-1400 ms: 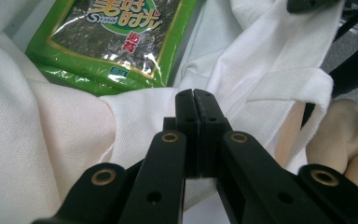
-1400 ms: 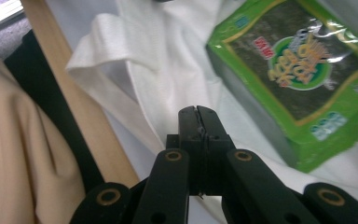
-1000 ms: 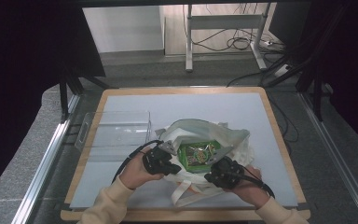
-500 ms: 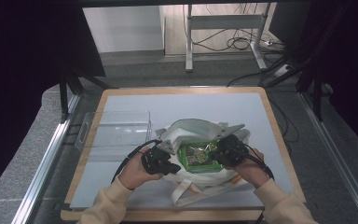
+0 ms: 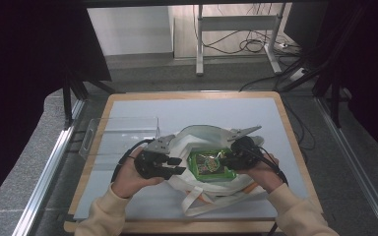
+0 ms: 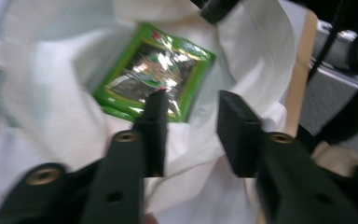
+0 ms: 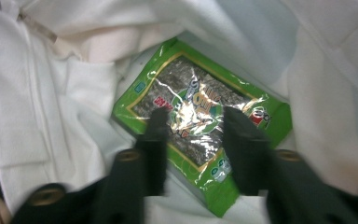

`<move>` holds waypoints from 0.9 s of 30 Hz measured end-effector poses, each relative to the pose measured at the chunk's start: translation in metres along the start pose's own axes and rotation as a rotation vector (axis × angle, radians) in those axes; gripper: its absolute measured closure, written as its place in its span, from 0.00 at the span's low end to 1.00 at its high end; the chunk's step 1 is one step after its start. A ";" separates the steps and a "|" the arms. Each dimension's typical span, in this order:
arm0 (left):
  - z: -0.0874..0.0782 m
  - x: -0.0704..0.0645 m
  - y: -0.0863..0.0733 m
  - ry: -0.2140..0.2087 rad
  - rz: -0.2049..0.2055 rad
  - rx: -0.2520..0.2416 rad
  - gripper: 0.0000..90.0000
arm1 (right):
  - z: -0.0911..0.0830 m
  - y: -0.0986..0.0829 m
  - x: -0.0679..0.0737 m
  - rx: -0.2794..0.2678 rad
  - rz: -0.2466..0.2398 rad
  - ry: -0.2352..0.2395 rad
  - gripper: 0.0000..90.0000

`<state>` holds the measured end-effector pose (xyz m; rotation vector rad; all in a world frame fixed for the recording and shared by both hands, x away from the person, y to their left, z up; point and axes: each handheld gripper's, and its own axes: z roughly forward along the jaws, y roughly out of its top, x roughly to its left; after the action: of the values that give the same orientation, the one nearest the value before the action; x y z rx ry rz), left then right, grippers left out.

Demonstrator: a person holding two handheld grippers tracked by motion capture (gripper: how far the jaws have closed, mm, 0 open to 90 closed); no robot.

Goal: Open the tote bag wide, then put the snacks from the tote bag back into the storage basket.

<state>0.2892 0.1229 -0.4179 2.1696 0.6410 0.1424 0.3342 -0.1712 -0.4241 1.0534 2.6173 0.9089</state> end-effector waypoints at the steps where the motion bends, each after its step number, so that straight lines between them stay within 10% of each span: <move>1: -0.003 0.002 0.000 0.012 0.000 -0.002 0.58 | 0.001 0.000 0.000 -0.005 0.016 -0.008 0.55; 8: -0.007 0.011 -0.003 0.043 -0.051 -0.020 0.38 | 0.005 0.002 -0.002 0.006 0.079 -0.018 0.40; 27: 0.000 0.016 -0.006 0.021 -0.040 0.010 0.34 | 0.037 0.011 -0.012 0.147 0.193 -0.072 0.33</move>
<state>0.3003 0.1339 -0.4242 2.1665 0.6982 0.1415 0.3633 -0.1550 -0.4477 1.3690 2.5895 0.7079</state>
